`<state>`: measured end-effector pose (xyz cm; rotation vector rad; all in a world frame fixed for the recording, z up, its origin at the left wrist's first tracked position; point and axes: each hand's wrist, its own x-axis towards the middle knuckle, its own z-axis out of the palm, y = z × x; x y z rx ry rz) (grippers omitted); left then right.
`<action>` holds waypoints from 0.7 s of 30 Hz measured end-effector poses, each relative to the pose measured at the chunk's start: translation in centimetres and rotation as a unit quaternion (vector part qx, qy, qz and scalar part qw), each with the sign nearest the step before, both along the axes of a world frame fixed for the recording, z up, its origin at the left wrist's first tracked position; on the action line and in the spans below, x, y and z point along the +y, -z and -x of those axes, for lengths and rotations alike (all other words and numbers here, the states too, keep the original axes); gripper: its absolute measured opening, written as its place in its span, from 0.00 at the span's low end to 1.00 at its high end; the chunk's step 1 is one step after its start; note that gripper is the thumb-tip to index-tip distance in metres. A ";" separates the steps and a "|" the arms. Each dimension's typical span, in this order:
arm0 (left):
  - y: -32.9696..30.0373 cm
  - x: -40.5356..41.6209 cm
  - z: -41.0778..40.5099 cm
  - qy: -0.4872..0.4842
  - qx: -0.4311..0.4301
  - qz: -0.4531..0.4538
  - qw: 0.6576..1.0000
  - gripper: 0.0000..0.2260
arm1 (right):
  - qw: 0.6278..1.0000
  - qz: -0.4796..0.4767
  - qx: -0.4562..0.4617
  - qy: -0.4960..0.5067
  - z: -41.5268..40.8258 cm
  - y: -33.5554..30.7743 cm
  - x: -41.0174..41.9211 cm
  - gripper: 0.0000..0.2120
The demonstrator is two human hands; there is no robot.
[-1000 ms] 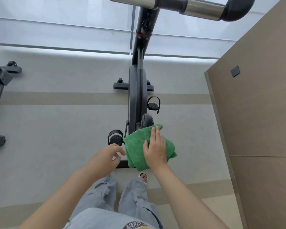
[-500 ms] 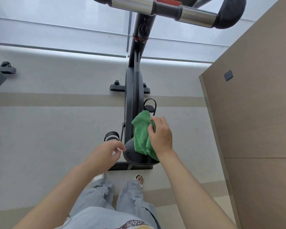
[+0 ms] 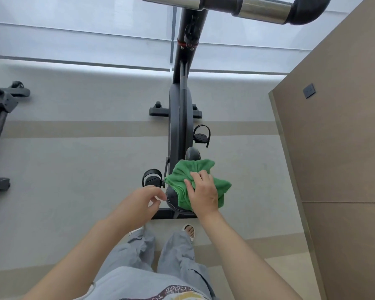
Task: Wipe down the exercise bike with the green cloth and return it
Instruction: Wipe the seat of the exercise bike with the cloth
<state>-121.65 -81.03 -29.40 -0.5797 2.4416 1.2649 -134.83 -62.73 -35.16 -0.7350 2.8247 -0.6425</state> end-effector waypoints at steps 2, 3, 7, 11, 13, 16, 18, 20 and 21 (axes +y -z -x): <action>0.1 0.0 0.9 0.010 0.019 0.004 1.000 0.12 | 1.000 0.002 -0.008 0.010 -2.2 -0.1 2.4 0.12; 0.2 0.0 1.3 0.027 0.022 0.010 0.999 0.12 | 1.000 0.002 -0.013 0.013 -3.2 -0.1 3.6 0.11; 2.2 -0.1 2.2 0.111 0.014 0.048 0.993 0.17 | 1.000 -0.011 -0.016 0.013 -4.2 0.2 5.4 0.09; 4.6 0.2 1.7 0.124 0.014 0.042 0.991 0.24 | 0.997 -0.051 0.007 0.055 -1.3 0.6 2.6 0.10; 5.6 0.5 1.5 0.120 0.010 0.033 0.992 0.28 | 0.997 -0.051 0.006 0.059 1.1 0.8 0.7 0.10; 6.5 1.1 1.3 0.108 0.004 0.023 0.994 0.31 | 0.998 -0.037 -0.005 0.040 5.0 1.4 -2.3 0.14; 6.8 1.4 1.2 0.098 0.013 0.031 0.995 0.30 | 0.999 -0.030 -0.003 0.022 6.9 1.7 -4.3 0.17; 6.8 1.5 1.2 0.090 0.016 0.045 0.995 0.29 | 1.000 -0.020 -0.009 0.022 8.3 2.0 -5.6 0.18; 6.7 1.5 1.1 0.087 0.014 0.050 0.995 0.29 | 0.999 -0.015 -0.016 0.024 8.7 2.0 -5.7 0.18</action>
